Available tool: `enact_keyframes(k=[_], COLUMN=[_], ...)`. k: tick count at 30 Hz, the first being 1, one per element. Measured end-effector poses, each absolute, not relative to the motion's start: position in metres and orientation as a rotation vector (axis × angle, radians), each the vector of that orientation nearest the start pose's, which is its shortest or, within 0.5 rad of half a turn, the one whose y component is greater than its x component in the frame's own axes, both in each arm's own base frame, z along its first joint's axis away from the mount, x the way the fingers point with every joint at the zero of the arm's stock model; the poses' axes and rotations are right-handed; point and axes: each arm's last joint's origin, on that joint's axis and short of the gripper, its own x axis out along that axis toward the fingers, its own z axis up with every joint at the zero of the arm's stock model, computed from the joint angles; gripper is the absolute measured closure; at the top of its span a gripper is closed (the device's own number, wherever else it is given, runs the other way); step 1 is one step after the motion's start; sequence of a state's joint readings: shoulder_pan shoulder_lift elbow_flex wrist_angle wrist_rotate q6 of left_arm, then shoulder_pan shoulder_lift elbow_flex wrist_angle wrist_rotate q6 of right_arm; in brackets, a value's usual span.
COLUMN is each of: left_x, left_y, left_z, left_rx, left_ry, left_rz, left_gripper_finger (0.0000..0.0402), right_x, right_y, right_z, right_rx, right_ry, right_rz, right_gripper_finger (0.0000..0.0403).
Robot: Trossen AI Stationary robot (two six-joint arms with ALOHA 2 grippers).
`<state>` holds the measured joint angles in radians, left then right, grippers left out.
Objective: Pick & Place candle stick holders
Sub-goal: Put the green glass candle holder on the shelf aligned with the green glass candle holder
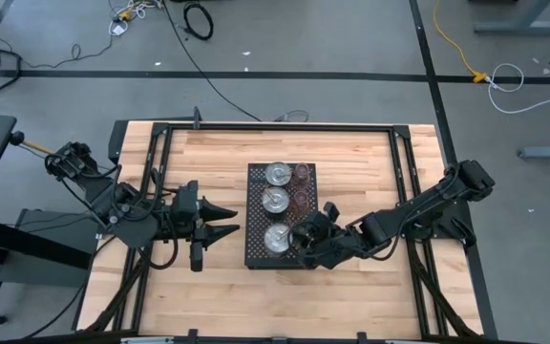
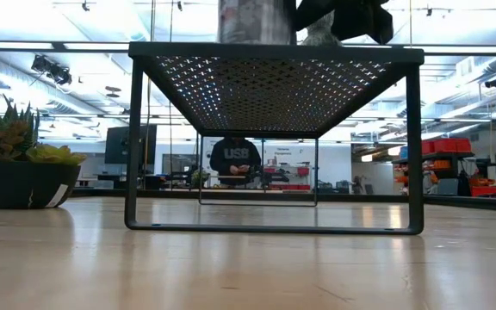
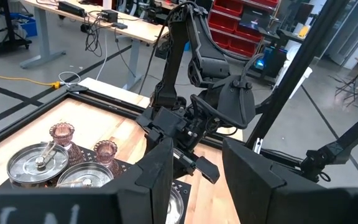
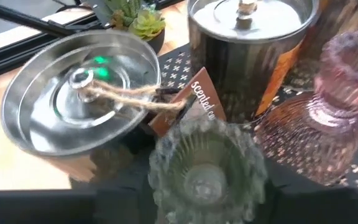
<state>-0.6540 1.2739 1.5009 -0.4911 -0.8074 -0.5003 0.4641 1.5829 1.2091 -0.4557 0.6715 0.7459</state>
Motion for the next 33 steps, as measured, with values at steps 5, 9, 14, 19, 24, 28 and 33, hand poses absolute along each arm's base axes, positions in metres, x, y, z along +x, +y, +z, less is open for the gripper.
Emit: enact_keyframes(k=[5,9,14,19,24,28,33], left_x=[0.213,0.213,0.213,0.213,0.213,0.213,0.213], left_y=[-0.137,-0.137,-0.137,-0.137,-0.137,-0.137,-0.137], left_z=[0.447,0.447,0.447,0.447,0.447,0.447,0.447], left_rx=[-0.316,-0.306,-0.305,-0.303,-0.295,-0.294,-0.293], left_ry=[0.154,0.153,0.152,0.152,0.153,0.153,0.154], left_rz=[0.197,0.201,0.204,0.205,0.205,0.205,0.205], left_gripper_finger=[0.026,0.026,0.026,0.026,0.026,0.026,0.026], right_x=[0.307,0.307,0.307,0.305,0.301,0.296,0.291], right_y=[0.134,0.134,0.134,0.134,0.132,0.129,0.127], right_z=[0.267,0.267,0.267,0.27,0.276,0.282,0.289], right_rx=[0.277,0.277,0.276,0.27,0.268,0.262,0.268], right_ry=[0.589,0.593,0.598,0.605,0.588,0.586,0.578], right_rz=[-0.419,-0.415,-0.407,-0.395,-0.396,-0.395,-0.387], right_gripper_finger=[0.0199,0.0194,0.0198,0.02,0.02,0.02,0.0199])
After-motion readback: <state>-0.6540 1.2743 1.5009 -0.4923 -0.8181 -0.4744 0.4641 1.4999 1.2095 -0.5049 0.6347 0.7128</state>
